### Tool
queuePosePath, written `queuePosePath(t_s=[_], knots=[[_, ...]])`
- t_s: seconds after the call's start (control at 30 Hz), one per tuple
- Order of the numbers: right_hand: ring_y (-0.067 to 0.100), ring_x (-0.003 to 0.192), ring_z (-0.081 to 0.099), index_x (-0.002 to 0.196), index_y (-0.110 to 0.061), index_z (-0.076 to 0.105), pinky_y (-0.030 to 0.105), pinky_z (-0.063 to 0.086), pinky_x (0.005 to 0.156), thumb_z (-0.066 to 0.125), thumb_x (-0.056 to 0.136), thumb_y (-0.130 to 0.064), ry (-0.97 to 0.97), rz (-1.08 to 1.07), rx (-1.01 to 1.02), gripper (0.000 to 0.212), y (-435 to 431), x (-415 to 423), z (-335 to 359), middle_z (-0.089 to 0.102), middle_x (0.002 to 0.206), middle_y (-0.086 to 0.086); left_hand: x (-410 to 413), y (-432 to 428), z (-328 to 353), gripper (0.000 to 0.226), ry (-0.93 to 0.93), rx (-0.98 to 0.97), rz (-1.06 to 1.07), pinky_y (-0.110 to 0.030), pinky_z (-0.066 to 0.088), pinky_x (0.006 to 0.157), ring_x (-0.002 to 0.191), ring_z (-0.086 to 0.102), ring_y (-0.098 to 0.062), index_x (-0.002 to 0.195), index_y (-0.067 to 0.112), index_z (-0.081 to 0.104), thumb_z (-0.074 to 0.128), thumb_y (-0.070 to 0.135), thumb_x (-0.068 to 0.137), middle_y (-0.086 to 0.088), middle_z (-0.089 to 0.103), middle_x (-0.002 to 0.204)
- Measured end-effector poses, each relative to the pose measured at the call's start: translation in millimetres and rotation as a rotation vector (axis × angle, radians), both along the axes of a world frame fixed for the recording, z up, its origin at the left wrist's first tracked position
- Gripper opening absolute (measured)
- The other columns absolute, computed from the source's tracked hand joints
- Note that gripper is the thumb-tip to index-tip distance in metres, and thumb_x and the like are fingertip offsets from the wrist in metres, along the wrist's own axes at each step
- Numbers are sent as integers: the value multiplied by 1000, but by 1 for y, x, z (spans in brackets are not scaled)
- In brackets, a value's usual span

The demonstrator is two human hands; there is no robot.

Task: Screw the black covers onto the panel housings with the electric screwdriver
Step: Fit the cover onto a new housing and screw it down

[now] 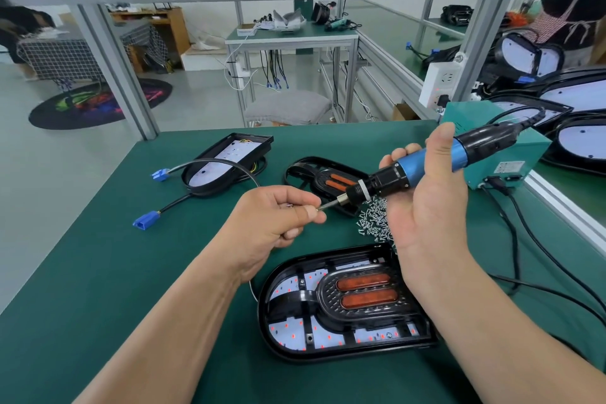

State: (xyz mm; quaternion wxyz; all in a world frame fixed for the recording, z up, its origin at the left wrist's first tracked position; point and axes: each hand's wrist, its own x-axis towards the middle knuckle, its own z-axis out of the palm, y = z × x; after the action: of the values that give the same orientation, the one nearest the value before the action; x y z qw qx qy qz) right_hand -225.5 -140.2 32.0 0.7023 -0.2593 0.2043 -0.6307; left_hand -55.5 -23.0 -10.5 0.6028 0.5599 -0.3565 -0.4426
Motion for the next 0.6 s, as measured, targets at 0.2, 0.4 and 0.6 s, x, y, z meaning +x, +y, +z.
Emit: queuePosePath(t_s=[0.2,0.4,0.6], knots=[[19,75,63,114,-11,56,38,60,85,72,99,-44,-35,14,69,39,-7,-1,-3,58,86,4,0,0,1,16,57,-4,-30,-15,31,43,51,42,-8,100,8,78,76,11,84,-21,78,99],[20,76,63,114,-10,56,39,61,83,74,98,-45,-97,33,123,42,-14,-5,-4,59,85,4,2,2,4,23,126,-17,-59,-14,32,44,55,43,-7,107,2,77,75,18,90,-21,76,103],[19,75,61,111,-11,56,39,60,86,74,98,-43,-145,45,114,39,-18,-10,0,60,83,3,4,3,4,14,183,73,-50,-14,30,42,54,43,-6,110,-4,70,59,3,104,-14,71,89]])
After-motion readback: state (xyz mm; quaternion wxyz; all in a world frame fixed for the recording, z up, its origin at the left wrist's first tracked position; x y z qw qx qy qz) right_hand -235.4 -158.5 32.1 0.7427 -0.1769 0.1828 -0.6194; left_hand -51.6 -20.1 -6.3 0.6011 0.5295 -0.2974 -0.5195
